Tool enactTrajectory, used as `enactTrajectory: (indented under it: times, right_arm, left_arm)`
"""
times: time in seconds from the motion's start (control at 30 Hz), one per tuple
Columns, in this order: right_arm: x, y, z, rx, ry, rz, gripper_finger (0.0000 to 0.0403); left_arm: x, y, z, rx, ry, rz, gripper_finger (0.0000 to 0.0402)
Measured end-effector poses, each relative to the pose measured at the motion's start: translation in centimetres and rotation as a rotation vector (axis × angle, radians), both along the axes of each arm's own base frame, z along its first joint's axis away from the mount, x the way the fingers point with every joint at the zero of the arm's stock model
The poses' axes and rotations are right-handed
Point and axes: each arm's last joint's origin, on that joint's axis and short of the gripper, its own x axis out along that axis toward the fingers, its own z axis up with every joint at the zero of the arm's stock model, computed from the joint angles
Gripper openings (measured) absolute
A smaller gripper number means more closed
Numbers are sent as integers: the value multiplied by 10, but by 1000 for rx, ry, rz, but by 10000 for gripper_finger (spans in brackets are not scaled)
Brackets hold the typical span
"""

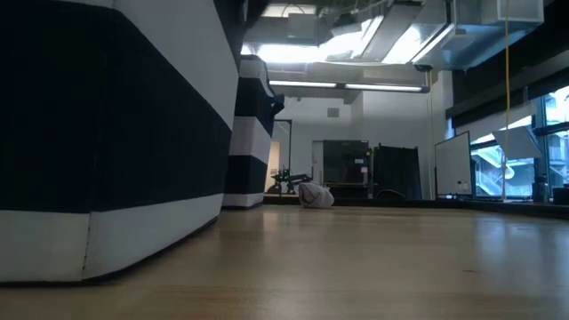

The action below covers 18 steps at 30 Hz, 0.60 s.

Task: Sort clothes
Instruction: Put the blue checkered long sleeve into the bottom blue laundry organizer

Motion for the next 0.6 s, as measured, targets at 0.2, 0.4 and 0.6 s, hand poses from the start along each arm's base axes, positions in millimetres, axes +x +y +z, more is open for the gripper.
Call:
enactTrajectory:
  times: [0.2,0.4,0.6]
  right_arm:
    - [6,3,31,-28,-130,105,186]
    - [8,23,42,101,-245,427,186]
    - [20,46,12,195,-175,575,186]
  left_arm:
    - [7,-9,-7,32,29,2,198]
    - [13,-15,-10,57,10,36,198]
    - [14,-11,0,140,-142,166,198]
